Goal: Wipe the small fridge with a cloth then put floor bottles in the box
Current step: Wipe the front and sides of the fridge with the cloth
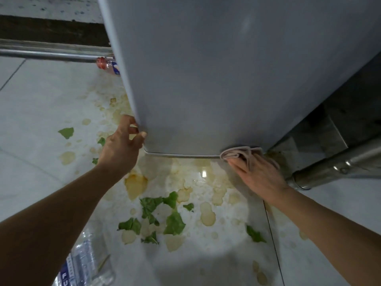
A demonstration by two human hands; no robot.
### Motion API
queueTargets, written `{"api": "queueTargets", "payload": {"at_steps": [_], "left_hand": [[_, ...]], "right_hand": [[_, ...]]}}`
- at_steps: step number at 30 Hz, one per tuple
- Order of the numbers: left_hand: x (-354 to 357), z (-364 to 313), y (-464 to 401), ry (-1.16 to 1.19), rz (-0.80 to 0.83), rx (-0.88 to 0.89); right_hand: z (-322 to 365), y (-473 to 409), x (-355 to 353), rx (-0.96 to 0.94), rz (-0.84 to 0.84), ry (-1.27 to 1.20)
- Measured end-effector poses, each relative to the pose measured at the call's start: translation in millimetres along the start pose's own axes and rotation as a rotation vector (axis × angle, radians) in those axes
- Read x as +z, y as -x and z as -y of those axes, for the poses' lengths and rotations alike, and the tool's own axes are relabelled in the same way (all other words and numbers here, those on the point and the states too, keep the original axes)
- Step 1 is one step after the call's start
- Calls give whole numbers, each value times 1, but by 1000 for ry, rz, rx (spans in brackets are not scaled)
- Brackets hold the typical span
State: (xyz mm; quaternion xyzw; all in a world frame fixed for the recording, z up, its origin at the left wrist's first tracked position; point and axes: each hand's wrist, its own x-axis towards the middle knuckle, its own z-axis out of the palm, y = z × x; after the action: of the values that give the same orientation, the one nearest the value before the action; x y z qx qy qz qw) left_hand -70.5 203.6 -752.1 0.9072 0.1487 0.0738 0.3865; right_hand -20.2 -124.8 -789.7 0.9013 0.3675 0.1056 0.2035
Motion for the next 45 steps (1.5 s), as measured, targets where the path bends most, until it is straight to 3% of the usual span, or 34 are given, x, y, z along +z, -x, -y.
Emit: {"api": "queueTargets", "payload": {"at_steps": [5,12,15,18,20,24,26,30,41,45], "left_hand": [[-1,0,0,-3,2,-9],[-1,-4,1,19,17,-32],[-1,-5,2,31,22,-53],[0,-6,3,49,15,-80],[1,-7,3,55,6,-92],[3,-7,4,68,-8,-87],[4,-6,4,60,-18,-69],[6,-3,4,41,-32,-44],[10,-5,6,16,-59,-40],[3,-6,3,-31,-3,-29]], "right_hand": [[-20,23,13,96,140,32],[-16,31,-7,383,246,-142],[-18,37,-20,663,66,-412],[-27,35,-46,886,-305,-740],[-35,24,-56,994,-463,-854],[-34,-3,-47,1128,-465,-1151],[-29,-9,-33,1189,-416,-1180],[-25,-13,-3,1246,-287,-1182],[-31,-19,18,1167,-35,-1012],[-35,-18,2,1226,-161,-1073]]}}
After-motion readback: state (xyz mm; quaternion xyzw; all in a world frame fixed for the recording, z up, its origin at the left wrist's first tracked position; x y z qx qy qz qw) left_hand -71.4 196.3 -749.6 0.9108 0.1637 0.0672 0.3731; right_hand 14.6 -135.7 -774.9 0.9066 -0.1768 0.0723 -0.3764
